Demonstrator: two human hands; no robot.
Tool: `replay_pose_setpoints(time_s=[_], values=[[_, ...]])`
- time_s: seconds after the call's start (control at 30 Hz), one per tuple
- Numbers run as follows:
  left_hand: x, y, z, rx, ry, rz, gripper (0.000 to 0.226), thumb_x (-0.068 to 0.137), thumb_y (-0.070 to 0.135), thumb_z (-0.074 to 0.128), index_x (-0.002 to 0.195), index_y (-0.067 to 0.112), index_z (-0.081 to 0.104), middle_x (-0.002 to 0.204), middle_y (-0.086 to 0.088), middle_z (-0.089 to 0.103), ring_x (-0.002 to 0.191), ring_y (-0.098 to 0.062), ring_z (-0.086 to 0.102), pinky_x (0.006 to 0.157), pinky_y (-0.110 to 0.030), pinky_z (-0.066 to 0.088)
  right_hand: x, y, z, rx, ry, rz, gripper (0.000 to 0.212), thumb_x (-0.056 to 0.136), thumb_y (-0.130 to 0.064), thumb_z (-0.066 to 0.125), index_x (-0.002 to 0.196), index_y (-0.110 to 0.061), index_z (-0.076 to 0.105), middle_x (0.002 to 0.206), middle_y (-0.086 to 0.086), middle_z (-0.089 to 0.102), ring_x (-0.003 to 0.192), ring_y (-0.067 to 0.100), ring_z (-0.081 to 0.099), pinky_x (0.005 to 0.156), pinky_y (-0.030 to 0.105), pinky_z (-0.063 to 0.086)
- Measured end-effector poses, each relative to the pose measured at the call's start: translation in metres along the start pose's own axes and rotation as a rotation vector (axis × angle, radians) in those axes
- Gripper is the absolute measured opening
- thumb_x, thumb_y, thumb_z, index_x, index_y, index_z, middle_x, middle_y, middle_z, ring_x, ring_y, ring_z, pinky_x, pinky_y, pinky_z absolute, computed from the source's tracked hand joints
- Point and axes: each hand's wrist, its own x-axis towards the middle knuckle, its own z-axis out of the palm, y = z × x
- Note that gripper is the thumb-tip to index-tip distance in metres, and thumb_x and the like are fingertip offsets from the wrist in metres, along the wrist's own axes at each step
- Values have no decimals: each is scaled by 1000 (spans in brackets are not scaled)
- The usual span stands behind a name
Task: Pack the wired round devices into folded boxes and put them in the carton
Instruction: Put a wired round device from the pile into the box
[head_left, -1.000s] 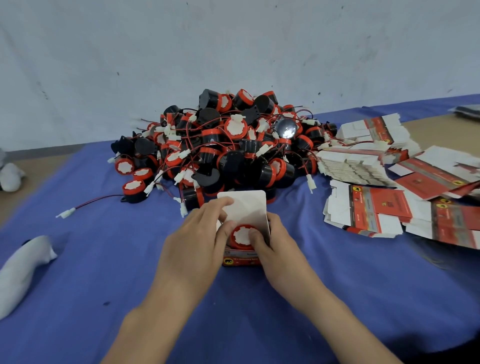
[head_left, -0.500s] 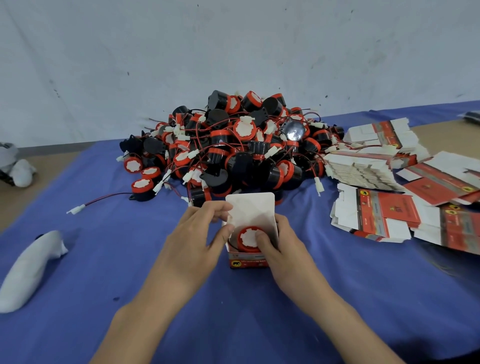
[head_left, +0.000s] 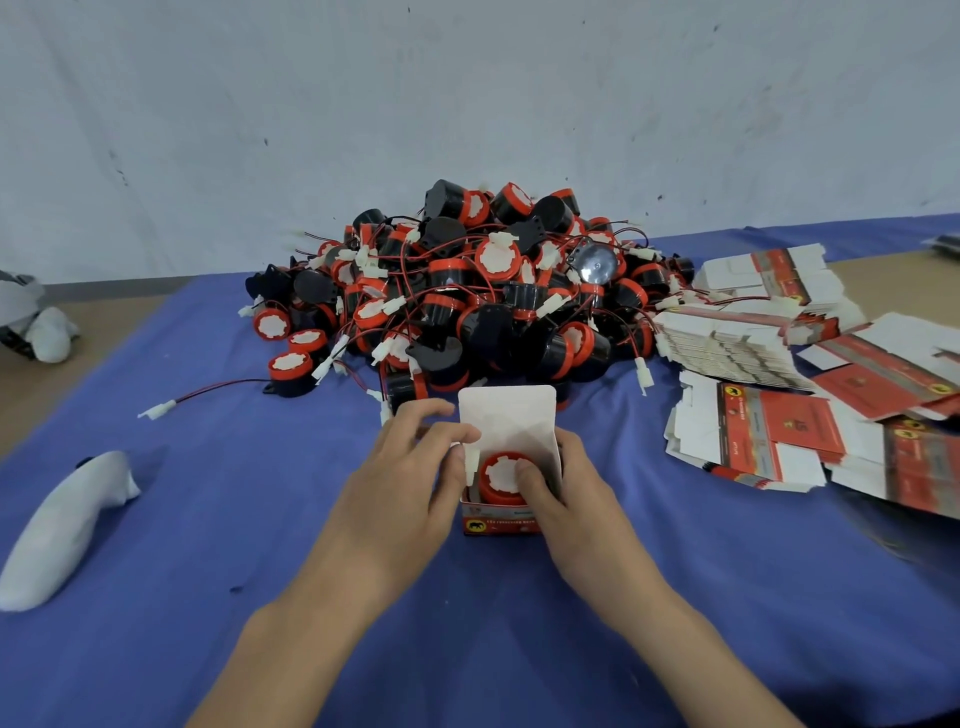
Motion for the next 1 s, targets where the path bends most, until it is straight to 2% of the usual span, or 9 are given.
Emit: replay_pose_setpoints(time_s=[0.1,0.43,0.67,0.73,0.9,1.0], values=[[0,1,0,2,-8,-21,34,102,35,37,121,26,64,133,19,42,107,1,50,76,-35,56,0,0,0,-11,4,-2,21,105,-33,50,124,-40,48,114,-23,64,101,-10,60,74,9,48],[2,2,1,44,-53,-15,40,101,38,30,118,26,65,124,24,45,106,1,52,73,-28,55,1,0,1,-10,7,-11,22,105,-32,50,126,-36,49,115,-19,65,100,-10,60,73,7,47],[2,1,1,138,-51,4,39,99,42,30,110,28,64,115,21,51,96,-2,54,58,-24,52,0,-1,1,-22,10,-16,23,104,-34,50,126,-41,49,112,-24,65,100,-10,60,73,8,48],[2,0,1,174,-74,2,36,98,43,30,109,30,62,112,21,52,95,-2,54,58,-25,53,0,0,1,-11,13,-15,22,104,-34,51,125,-41,49,112,-24,65,100,-11,60,73,8,48],[3,0,2,252,-109,-24,37,96,42,29,110,31,62,112,20,55,99,-1,53,58,-22,50,0,1,1,-17,15,-22,24,104,-35,50,127,-43,48,115,-23,64,104,-7,61,81,18,52],[2,0,2,310,-138,-51,39,97,42,27,116,36,60,113,20,57,101,-2,53,63,-28,54,1,2,1,-37,16,-27,24,104,-36,50,127,-44,47,117,-22,63,105,-9,59,78,14,50]])
